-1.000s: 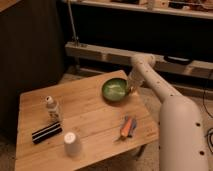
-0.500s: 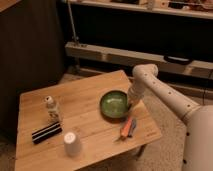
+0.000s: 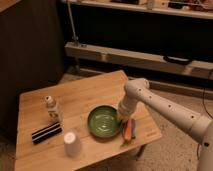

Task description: Drag the ceramic bowl in a circle

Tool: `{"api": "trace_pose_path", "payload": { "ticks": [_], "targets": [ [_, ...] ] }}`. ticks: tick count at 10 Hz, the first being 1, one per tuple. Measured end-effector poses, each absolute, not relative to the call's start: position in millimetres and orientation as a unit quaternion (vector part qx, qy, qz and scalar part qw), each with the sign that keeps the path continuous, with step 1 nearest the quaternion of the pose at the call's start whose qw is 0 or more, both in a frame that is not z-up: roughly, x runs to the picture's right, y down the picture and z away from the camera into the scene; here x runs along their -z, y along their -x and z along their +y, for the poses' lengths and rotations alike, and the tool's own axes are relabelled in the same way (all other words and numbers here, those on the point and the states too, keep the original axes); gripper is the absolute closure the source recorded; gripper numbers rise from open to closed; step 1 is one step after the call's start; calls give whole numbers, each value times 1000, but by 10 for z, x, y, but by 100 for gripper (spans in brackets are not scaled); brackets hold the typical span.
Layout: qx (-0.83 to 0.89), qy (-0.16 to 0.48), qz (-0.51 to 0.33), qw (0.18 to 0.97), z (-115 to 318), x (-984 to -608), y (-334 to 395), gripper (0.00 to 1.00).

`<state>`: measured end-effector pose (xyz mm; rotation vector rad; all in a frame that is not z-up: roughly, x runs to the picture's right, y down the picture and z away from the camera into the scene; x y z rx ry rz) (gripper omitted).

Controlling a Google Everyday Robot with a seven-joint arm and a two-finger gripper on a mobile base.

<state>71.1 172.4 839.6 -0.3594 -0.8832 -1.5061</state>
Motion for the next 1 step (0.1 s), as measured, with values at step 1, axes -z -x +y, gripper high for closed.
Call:
{"api": "trace_pose_path", "payload": {
  "ticks": [1],
  "targets": [
    [657,151,-388,629,1703,-8377,-677,100]
  ]
}}
